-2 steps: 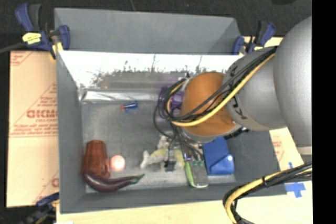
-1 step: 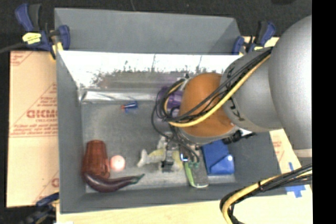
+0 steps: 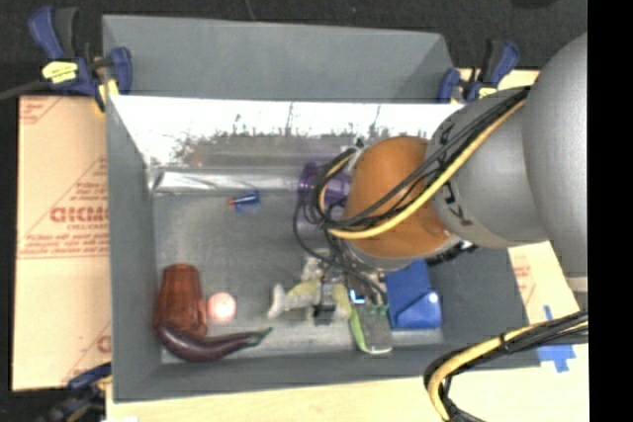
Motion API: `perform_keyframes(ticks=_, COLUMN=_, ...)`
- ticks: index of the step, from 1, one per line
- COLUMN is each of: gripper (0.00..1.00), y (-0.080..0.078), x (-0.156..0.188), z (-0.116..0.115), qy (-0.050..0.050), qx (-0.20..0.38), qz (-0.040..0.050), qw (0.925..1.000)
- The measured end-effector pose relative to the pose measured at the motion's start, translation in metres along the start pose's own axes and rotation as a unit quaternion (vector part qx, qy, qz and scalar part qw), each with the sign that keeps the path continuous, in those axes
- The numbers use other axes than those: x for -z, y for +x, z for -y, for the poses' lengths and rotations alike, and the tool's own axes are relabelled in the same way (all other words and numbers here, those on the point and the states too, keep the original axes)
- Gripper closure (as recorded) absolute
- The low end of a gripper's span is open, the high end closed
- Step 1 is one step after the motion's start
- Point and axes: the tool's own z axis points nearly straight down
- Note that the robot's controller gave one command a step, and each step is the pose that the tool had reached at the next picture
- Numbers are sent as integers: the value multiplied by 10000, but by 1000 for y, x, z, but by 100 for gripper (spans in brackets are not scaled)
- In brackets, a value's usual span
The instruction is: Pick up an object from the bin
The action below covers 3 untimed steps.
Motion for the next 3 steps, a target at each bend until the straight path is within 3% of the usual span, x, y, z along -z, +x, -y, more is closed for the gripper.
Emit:
perform_keyframes(ticks=1, gripper=100, y=4, x=63, z=-7, qy=-4, qx=-17, qz=-25, qw=10000)
perform_keyframes(ticks=3, gripper=100, y=4, x=-10, z=4, qy=-15, qx=-303, qz=37, qw=9995)
